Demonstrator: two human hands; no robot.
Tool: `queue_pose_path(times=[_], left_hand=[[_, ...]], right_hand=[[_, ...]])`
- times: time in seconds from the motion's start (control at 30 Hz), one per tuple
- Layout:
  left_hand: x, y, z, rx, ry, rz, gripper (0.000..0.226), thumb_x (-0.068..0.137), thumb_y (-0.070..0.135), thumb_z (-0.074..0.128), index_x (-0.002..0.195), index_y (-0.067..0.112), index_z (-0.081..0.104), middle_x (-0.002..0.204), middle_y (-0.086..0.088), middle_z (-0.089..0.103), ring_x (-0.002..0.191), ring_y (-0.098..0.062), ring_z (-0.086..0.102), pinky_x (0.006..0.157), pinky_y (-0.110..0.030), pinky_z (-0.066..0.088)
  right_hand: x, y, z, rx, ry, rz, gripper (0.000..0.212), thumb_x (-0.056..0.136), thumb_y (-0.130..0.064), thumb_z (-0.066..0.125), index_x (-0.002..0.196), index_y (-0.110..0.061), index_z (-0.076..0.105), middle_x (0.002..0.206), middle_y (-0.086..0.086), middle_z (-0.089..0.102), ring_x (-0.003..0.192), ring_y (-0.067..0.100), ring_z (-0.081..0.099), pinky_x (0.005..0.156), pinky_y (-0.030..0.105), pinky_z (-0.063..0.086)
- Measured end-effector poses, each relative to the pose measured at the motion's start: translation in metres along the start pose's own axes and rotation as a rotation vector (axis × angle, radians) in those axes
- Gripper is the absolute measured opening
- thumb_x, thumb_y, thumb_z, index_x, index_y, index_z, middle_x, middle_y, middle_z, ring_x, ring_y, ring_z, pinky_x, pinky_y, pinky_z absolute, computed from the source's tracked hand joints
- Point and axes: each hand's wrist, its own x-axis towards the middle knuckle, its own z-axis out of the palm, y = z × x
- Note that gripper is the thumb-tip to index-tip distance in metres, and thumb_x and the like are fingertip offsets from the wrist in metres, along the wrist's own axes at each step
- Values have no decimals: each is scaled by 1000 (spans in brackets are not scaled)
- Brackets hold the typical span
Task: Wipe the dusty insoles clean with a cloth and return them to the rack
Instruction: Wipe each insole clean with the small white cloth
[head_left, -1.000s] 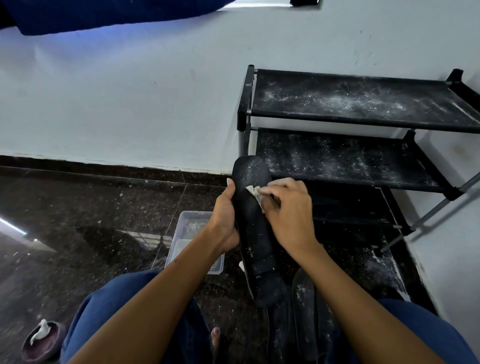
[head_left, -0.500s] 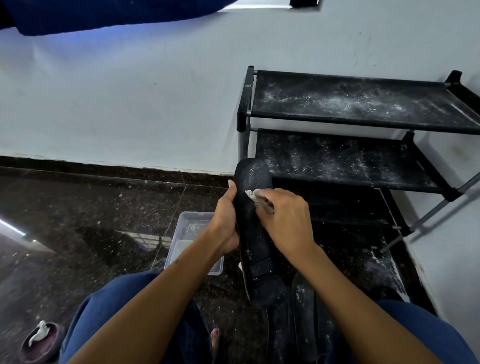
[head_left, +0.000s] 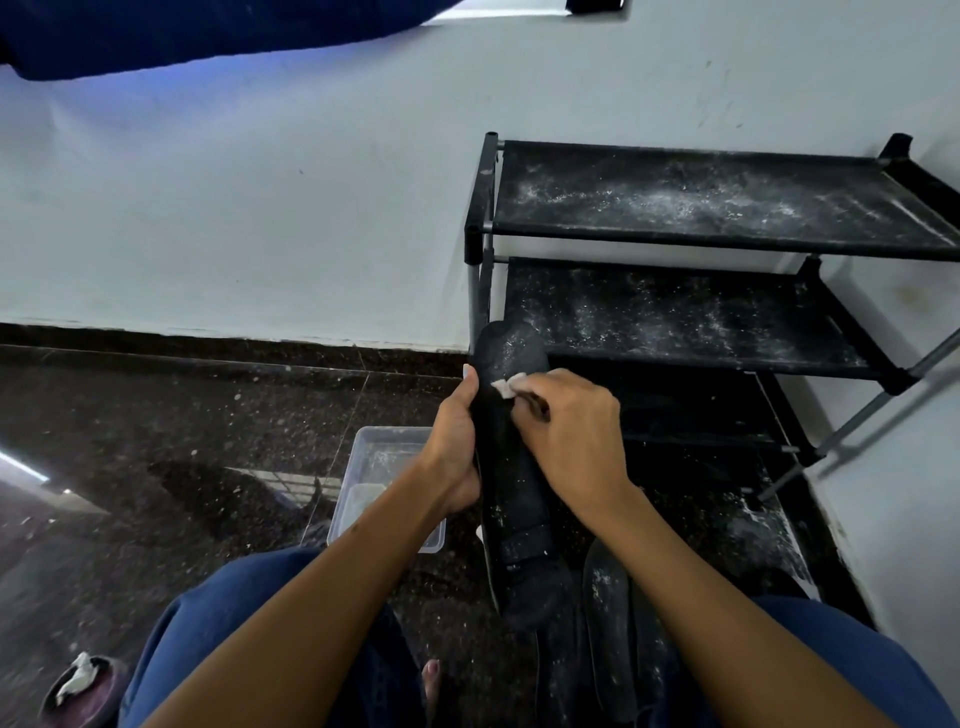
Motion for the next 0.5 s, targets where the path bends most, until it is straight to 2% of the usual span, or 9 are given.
queue_pose_path(times=[0.07, 0.13, 0.23, 0.3, 0.37, 0.43, 0.5], left_hand=[[1, 0, -1, -4, 12, -4, 71, 95, 61, 25, 85, 9, 73, 87, -12, 70, 80, -22, 68, 77, -34, 53], [1, 1, -2, -6, 10, -11, 70, 95, 61, 26, 91, 7, 70, 87, -13, 70, 81, -22, 68, 75, -33, 53], [-4, 1, 3, -8, -48, -37, 67, 96, 59, 23, 99, 9, 68, 86, -14, 73, 74, -23, 71, 63, -34, 58], [-6, -1, 6, 15, -66, -58, 67, 95, 60, 23, 103, 11, 67, 89, -15, 73, 74, -25, 71, 61, -37, 59], [-4, -1, 5, 37, -39, -32, 70, 94, 63, 23, 98, 10, 70, 88, -14, 72, 77, -24, 71, 64, -34, 58], [-1, 1, 1, 39, -8, -1, 75, 91, 67, 27, 93, 6, 69, 90, -14, 69, 85, -24, 68, 75, -34, 56], [0, 2, -1, 29, -9, 12, 76, 89, 69, 28, 99, 4, 67, 97, -17, 65, 92, -26, 65, 81, -36, 53]], right_hand=[[-5, -7, 3, 62, -89, -53, 19, 74, -12, 63, 88, -15, 74, 80, 2, 70, 68, 18, 65, 64, 36, 55], [-4, -9, 3, 90, -110, -56, 19, 74, -13, 62, 89, -16, 74, 81, 1, 70, 68, 16, 65, 63, 36, 55], [6, 3, -2, 37, 44, 16, 16, 76, -10, 66, 89, -16, 73, 81, 1, 69, 67, 16, 64, 64, 35, 54], [9, 8, -3, 5, 120, 52, 16, 75, -9, 67, 88, -16, 73, 80, 1, 69, 68, 17, 64, 64, 35, 54], [4, 2, 0, 11, 73, 1, 16, 74, -12, 66, 88, -17, 74, 80, 0, 70, 68, 16, 64, 62, 35, 54], [-3, -7, 4, 40, -40, -59, 19, 73, -17, 64, 89, -20, 74, 80, -3, 70, 69, 14, 64, 61, 35, 54], [-4, -9, 4, 29, -77, -73, 19, 74, -19, 63, 89, -22, 73, 81, -4, 69, 71, 13, 64, 61, 35, 54]])
